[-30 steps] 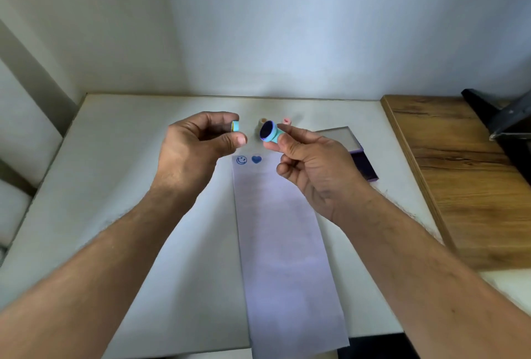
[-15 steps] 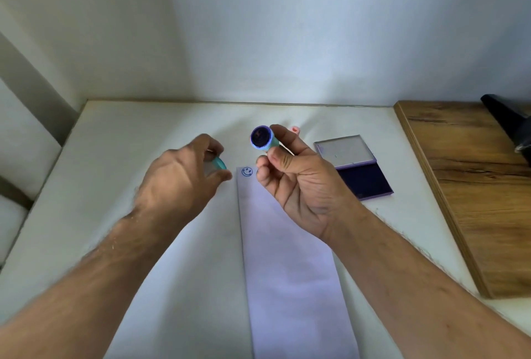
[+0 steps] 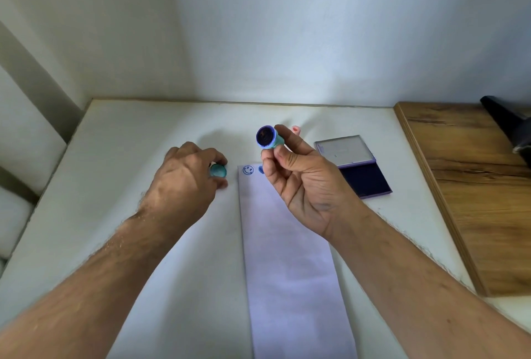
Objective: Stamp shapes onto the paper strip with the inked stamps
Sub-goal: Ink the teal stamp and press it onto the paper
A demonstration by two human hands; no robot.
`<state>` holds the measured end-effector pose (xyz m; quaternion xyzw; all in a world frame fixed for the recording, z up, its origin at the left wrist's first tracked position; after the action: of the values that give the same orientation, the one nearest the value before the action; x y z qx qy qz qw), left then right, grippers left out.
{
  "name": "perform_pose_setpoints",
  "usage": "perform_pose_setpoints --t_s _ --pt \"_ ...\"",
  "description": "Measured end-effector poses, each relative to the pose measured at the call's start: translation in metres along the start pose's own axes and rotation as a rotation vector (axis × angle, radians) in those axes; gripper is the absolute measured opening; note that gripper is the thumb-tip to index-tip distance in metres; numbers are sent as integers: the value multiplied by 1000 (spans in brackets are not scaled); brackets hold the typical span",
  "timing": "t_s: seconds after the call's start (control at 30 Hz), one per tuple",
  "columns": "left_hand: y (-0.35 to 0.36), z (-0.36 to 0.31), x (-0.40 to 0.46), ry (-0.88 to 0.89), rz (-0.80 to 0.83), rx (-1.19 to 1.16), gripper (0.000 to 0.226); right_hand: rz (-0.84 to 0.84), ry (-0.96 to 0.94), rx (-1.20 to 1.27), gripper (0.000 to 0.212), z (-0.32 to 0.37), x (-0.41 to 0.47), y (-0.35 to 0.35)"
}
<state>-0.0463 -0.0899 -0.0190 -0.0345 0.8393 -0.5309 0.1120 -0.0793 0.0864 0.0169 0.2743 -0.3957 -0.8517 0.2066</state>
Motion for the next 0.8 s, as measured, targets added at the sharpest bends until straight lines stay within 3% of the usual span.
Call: perform_pose_setpoints --t_s 0.3,0.57,0.63,0.73,0.8 --pt "-4 2 6 -80 63 -129 36 7 3 5 26 2 -8 -3" --pt "-10 -43 -2 153 -184 -132 32 -144 -123 -226 20 27 -18 -24" --pt "-7 -53 -2 188 -192 -137 30 -284 -190 -488 17 41 -24 -37" --pt "-1 -64 -2 224 -193 -120 29 -538 -280 -1166 18 67 -38 -58" --pt "3 -69 -2 236 -183 -106 33 -567 -299 -1501 22 77 -47 -66"
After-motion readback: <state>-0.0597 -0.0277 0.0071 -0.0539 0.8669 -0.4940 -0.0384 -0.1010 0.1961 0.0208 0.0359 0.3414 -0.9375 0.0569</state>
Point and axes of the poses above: each hand's wrist, its own x-axis towards the middle knuckle, its own y-axis out of the palm, z = x × y, the point moved 3 cm from there along x, towards the middle knuckle, and after that the axes turned 10 degrees about z, right-handed, at the moved point
